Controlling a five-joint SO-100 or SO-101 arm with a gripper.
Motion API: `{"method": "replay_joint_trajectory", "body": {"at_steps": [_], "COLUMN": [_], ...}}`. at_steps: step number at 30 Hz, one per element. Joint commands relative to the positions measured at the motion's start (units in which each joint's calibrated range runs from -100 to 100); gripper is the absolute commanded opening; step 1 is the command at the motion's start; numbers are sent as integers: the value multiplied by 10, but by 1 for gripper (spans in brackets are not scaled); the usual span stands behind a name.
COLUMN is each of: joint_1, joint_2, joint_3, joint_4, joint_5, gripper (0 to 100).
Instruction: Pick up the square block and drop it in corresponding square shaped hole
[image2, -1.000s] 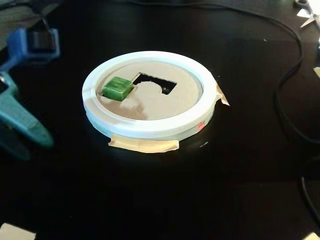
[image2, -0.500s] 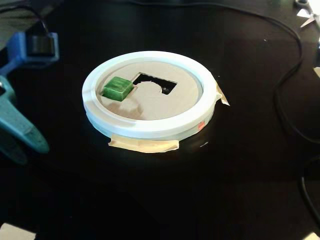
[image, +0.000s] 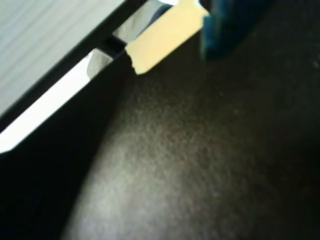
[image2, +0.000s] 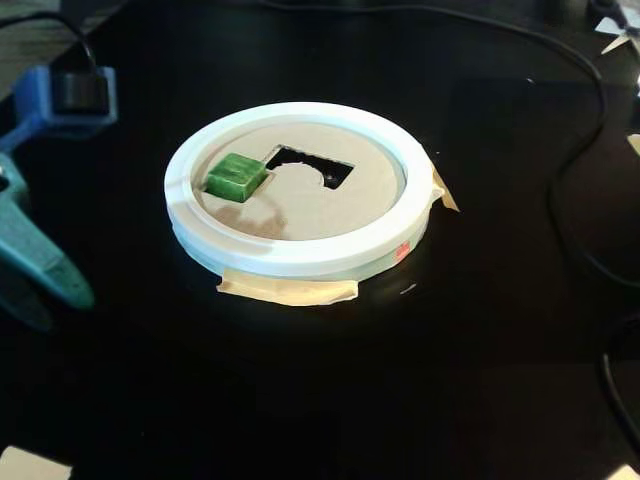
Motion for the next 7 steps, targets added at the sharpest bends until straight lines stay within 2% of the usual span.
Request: {"method": "replay_joint_trajectory", "body": {"at_steps": [1,7], "joint_1": [5,5], "joint_2": [-3,-9], "joint_3": [-3,17], "joint_4": [-6,-6], "joint_5": [1,1], "gripper": [99,99]}}
